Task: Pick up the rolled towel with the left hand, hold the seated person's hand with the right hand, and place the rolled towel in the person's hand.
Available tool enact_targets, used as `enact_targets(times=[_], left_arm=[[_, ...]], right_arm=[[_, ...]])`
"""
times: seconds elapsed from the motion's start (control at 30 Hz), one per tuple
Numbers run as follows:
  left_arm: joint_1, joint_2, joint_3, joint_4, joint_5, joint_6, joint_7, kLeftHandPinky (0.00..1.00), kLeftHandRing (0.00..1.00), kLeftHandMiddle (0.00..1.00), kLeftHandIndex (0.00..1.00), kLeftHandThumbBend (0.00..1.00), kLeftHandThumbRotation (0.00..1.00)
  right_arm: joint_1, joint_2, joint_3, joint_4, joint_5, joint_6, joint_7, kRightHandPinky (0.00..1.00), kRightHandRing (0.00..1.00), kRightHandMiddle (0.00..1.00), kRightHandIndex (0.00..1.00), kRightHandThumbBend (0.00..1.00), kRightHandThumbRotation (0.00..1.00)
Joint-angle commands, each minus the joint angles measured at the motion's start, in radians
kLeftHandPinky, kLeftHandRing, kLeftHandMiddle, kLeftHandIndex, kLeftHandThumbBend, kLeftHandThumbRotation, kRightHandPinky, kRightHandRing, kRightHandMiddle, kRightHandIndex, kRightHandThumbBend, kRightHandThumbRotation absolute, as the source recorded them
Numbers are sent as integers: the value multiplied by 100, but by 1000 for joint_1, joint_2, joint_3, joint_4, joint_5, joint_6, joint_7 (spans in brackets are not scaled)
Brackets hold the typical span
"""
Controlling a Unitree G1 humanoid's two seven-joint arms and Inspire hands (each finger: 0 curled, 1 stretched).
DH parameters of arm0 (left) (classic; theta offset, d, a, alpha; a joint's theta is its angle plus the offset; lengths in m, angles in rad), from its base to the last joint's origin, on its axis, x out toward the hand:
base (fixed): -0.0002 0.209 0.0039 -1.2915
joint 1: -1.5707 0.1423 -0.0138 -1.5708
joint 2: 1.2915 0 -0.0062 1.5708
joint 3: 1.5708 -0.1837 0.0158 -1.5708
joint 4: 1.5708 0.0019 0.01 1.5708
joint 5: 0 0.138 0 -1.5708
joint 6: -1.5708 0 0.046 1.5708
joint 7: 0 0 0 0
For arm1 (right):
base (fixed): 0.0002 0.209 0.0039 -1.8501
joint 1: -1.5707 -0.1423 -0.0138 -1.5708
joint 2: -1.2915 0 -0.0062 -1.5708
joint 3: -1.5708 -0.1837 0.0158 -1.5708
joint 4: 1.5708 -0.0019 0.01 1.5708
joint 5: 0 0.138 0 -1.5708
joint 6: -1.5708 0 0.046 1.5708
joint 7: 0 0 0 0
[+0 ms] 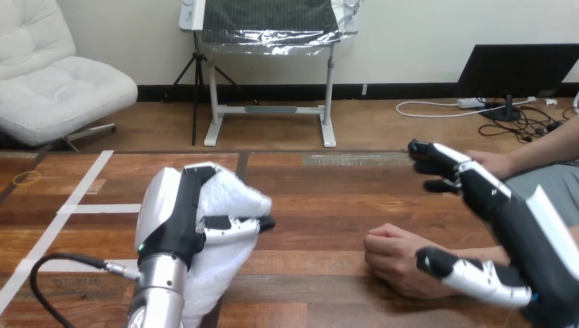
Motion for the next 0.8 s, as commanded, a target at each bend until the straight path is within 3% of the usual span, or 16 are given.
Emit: enact_targets(times=[0.0,0.4,0.77], left_arm=[[-101,-45,125,-289,-84,-197,79,28,34,39,40,67,0],[-96,-65,149,-312,-155,-248,52,28,34,38,40,66,0],[-105,-91,163,-328,-211,-277,24,25,31,37,39,64,0]], right_arm=[[-204,-106,-102,67,-49,47,10,78,86,89,88,99,71],[-262,-178,-118,133,-78,82,32,77,87,91,90,100,67],[-312,-245,-121,193,-87,127,91,78,90,92,91,100,59]])
